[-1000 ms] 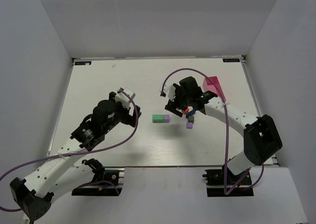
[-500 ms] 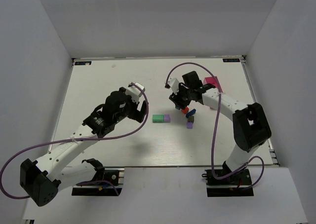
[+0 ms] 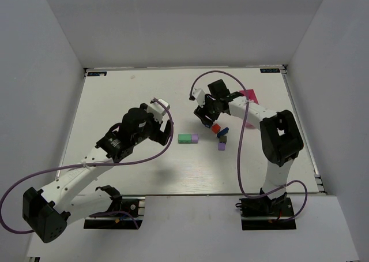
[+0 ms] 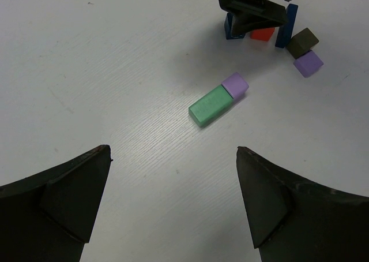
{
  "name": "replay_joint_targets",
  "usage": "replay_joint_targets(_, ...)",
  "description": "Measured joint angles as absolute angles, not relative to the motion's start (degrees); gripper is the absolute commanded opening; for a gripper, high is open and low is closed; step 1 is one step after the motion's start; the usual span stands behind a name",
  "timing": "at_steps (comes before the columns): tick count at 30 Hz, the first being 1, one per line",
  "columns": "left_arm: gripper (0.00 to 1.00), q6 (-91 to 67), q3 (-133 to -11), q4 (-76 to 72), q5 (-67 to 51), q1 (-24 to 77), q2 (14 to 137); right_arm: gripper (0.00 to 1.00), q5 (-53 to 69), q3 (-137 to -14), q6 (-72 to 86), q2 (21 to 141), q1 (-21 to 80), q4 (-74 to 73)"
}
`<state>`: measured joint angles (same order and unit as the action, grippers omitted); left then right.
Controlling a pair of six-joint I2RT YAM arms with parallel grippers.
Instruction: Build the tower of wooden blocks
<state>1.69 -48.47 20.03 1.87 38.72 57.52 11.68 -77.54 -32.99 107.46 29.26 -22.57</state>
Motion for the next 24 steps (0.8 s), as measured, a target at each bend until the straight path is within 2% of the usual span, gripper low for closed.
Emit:
replay_joint_targets(12,1.0,1.72,-48.47,20.05,1.23,38.72,56.64,0.69,10.2,-78.89,-33.36,110.67,28.82,-24.16)
replay_joint_targets(24,1.0,1.72,-48.47,20.05,1.04,38.72,56.55,0.58,10.96,-80.51,-34.79,112.27,28.08,-27.4)
